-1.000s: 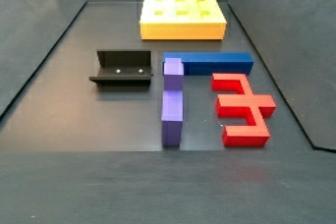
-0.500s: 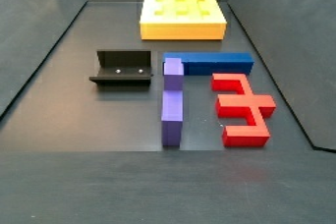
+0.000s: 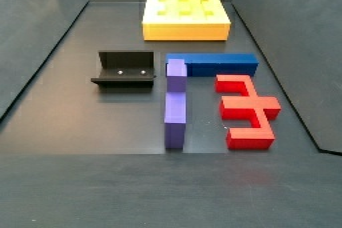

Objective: Pick up the green object. Move up. Move to above the board. Insert the green object.
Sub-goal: Move to above the board, then insert the green object.

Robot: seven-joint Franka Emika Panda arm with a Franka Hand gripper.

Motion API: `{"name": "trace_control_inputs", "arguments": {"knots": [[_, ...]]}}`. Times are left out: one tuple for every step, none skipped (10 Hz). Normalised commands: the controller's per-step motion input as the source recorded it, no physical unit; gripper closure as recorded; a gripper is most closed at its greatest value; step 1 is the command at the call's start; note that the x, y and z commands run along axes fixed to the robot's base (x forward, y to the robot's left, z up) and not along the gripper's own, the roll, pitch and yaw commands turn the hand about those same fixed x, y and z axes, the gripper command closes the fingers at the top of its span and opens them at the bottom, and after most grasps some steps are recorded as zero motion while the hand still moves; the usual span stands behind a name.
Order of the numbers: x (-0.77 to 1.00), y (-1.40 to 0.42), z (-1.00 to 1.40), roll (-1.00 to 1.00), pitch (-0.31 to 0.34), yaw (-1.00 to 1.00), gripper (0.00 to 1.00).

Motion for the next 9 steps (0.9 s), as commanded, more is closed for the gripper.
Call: {"name": "trace_control_inputs", "arguments": {"knots": [[0.08,-0.04,0.02,0.08,0.163,1.0,1.0],[0.08,-0.04,0.03,0.1,0.201,1.0,1.0],[0.08,-0.04,0.03,0.11,0.238,1.0,1.0],[0.09,-0.04,0.02,0.13,0.264,0.86,1.0],[0.09,-0.04,0.02,0.13,0.234,0.61,1.0],[0.09,-0.03,0.02,0.12,0.193,0.39,1.0],[0.08,-0.03,0.03,0.12,0.153,0.23,1.0],[0.13,0.0,-0.39,0.0,-0.071,-0.09,1.0],[0.0,0.0,-0.65,-0.14,-0.229,-0.12,1.0]]}}
